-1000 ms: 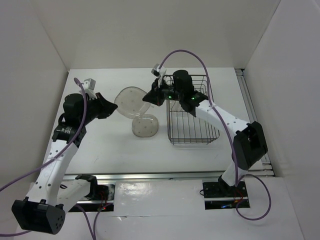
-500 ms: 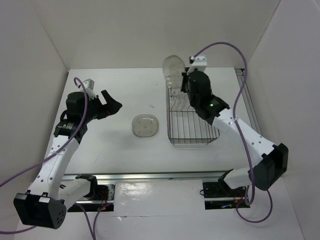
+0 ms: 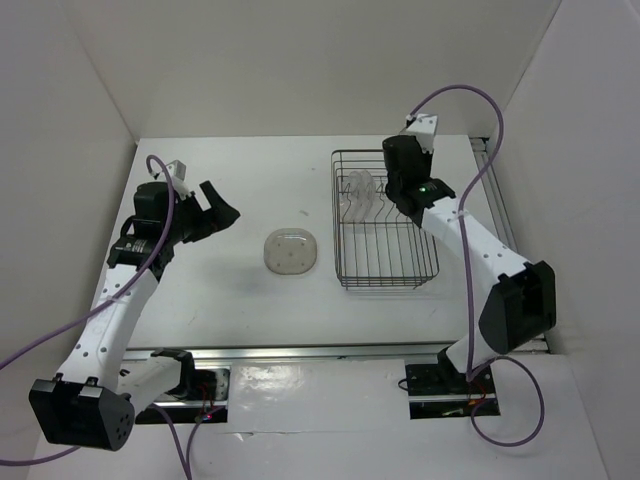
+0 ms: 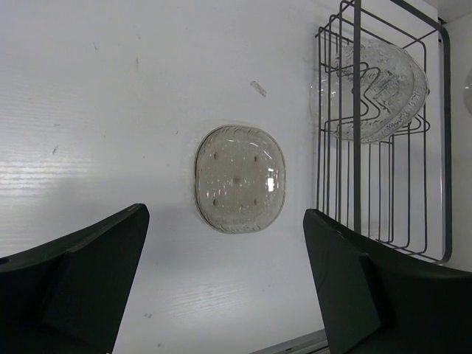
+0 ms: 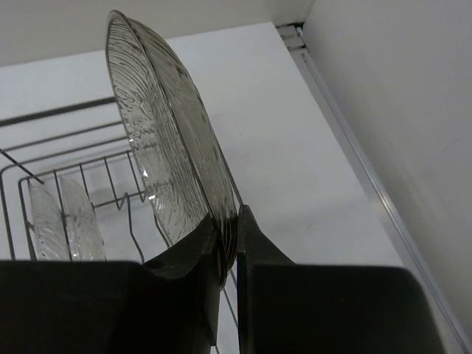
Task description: Load the plates into the dish rack
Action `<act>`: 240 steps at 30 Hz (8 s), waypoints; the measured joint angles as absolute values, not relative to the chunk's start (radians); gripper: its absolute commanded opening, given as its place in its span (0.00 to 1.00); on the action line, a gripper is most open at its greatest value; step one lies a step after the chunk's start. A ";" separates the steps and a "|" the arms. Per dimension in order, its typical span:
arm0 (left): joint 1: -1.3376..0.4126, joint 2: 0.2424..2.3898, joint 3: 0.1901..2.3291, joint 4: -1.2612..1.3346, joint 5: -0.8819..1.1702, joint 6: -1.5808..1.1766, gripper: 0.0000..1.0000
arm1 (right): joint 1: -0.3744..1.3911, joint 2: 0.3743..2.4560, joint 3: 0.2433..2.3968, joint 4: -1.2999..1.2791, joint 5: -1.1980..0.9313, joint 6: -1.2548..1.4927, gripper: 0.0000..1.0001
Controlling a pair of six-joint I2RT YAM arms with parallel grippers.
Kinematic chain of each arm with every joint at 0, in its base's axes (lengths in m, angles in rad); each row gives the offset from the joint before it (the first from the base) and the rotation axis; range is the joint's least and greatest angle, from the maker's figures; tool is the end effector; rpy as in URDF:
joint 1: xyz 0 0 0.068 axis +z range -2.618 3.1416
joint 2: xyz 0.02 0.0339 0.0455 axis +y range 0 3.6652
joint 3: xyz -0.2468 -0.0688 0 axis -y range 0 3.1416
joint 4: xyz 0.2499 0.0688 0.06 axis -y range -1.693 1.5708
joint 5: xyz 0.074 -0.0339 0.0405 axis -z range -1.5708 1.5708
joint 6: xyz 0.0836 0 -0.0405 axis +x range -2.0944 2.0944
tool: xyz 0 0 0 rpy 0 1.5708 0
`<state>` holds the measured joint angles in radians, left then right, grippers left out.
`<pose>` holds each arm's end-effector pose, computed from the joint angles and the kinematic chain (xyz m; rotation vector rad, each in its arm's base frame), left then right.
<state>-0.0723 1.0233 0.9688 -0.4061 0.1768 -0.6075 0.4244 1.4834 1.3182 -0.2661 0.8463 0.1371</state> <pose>0.2825 -0.0352 0.3011 -0.4386 2.0308 -0.6023 0.3651 0.0963 0.3233 0.2568 1.8592 -0.4603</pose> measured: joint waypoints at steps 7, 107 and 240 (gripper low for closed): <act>-0.072 1.023 0.970 -0.422 0.176 -0.607 1.00 | 0.426 1.615 1.322 -0.274 0.810 0.153 0.00; -0.364 1.711 1.072 -0.337 -0.154 -0.741 0.83 | 0.653 1.227 1.248 -0.412 0.807 0.268 1.00; -0.533 0.968 0.974 -0.442 -0.143 -0.689 1.00 | 0.296 1.570 1.218 -0.188 0.858 0.094 0.00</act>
